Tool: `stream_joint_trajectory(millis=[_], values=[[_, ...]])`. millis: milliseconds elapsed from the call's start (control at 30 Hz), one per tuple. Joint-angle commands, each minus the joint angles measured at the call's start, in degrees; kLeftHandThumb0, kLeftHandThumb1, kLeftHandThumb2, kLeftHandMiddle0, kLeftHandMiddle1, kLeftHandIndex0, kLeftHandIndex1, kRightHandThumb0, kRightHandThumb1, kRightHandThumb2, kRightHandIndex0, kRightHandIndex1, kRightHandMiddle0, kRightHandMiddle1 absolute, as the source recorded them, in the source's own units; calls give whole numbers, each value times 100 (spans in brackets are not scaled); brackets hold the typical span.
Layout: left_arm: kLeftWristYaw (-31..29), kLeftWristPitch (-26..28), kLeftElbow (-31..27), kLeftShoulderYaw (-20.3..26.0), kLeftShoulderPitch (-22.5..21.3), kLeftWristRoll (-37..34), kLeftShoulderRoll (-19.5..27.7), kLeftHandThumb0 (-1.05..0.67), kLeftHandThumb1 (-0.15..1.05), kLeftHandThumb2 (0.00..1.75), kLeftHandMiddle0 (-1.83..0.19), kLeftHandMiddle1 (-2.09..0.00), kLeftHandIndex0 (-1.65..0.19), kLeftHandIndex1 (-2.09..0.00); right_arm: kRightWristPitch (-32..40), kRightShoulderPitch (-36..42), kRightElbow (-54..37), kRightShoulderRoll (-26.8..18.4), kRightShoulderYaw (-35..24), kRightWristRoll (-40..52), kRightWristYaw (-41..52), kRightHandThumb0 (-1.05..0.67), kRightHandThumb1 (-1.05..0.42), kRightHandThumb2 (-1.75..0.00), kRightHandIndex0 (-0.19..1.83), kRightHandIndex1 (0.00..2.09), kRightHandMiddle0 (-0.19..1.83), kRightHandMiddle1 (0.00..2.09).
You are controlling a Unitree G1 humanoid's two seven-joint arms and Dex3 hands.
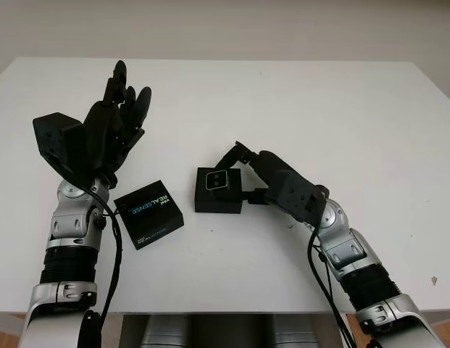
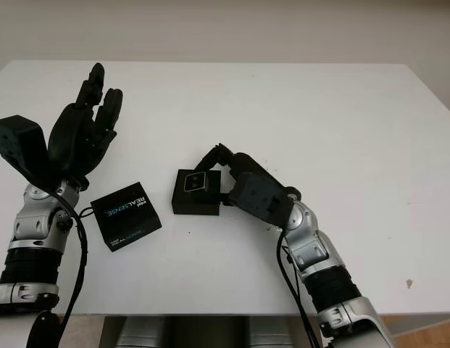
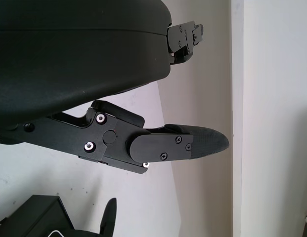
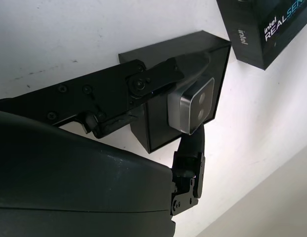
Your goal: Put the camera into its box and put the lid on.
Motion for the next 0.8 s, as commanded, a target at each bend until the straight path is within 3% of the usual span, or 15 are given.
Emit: stream_joint_trajectory(millis=[0, 333, 667, 767], values=[[-7, 26, -126, 26, -34, -26, 75, -64, 105, 41, 19, -5, 19, -4, -16, 42, -359, -17, -80, 12, -75, -68, -93, -5, -14, 2, 1, 9], [-18, 23, -117, 22, -48, -18, 75, -63, 105, 42, 18, -5, 19, -5, -135, 48, -1151, -102, -424, 103, -332, -69, -94, -6, -13, 4, 0, 7], [-34, 4, -94, 30, -67, -30, 69, -64, 105, 41, 18, -5, 19, -5, -295, 94, -1406, -207, -296, -198, -408, -74, -104, -8, -11, 5, -2, 5], [-30, 32, -114, 29, -68, -37, 64, -64, 105, 40, 18, -6, 19, -5, -360, 127, -1424, -285, -188, -403, -381, -75, -105, -18, -10, 6, -2, 5]])
